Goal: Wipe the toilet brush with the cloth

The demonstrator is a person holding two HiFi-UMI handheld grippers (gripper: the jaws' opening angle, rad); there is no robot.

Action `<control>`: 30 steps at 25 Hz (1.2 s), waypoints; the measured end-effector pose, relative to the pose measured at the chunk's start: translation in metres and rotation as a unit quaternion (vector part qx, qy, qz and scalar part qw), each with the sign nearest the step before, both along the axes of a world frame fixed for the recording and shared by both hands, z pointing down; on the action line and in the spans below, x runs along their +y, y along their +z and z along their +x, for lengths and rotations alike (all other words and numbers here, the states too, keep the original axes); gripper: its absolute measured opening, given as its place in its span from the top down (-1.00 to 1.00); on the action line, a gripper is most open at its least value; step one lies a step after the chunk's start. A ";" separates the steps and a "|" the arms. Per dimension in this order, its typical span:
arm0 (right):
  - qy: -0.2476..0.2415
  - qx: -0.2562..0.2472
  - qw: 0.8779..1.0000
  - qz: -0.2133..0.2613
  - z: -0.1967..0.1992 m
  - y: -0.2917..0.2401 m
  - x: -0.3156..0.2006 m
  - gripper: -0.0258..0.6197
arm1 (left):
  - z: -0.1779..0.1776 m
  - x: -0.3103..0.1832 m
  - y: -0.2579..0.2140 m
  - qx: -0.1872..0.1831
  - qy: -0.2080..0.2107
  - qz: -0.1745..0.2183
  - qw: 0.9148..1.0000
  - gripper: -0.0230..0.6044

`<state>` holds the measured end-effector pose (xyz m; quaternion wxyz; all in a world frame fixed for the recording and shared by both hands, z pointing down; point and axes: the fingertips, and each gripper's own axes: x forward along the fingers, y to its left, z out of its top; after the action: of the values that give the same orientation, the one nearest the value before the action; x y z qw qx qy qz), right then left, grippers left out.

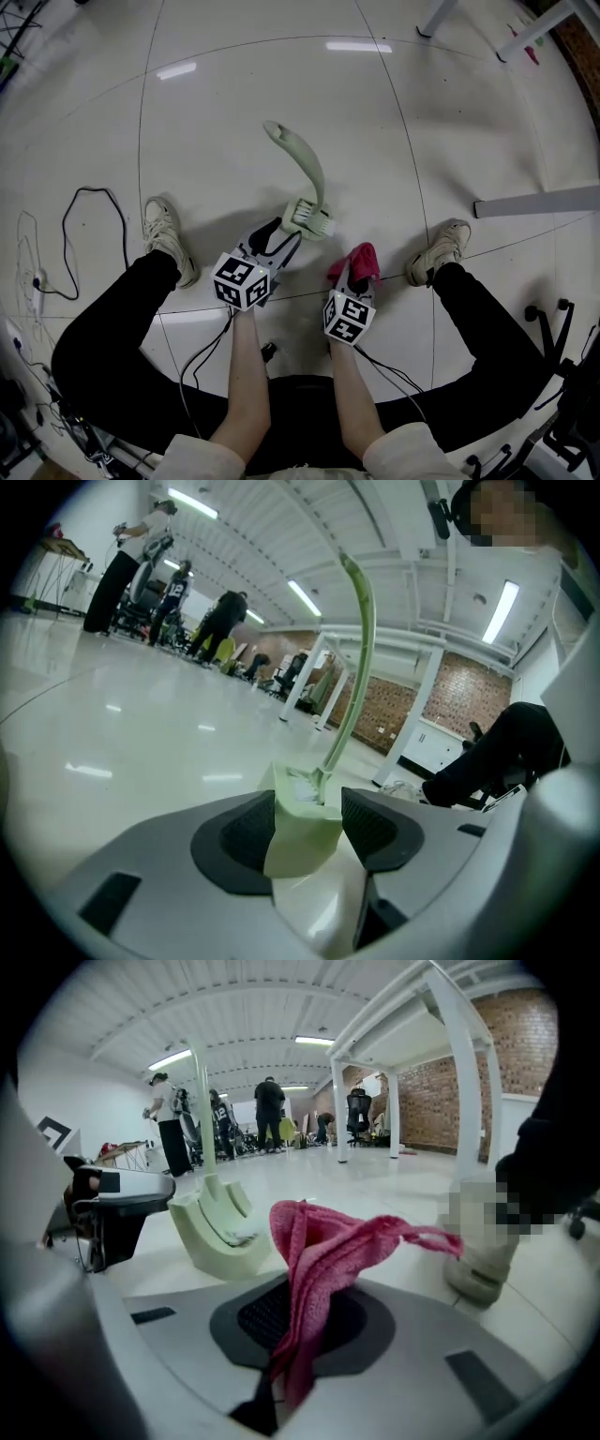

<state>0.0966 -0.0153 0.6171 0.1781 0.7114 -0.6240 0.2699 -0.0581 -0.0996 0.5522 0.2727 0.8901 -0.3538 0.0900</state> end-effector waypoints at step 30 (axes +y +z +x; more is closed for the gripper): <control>-0.322 -0.016 0.939 0.121 -0.148 -0.047 -0.057 0.82 | -0.054 -0.021 -0.018 0.032 -0.119 0.026 0.992 0.21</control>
<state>-0.0512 -0.0720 0.5702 0.1582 0.4836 -0.8506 0.1323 -0.1124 -0.1209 0.5347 0.2697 0.8510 -0.4502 0.0188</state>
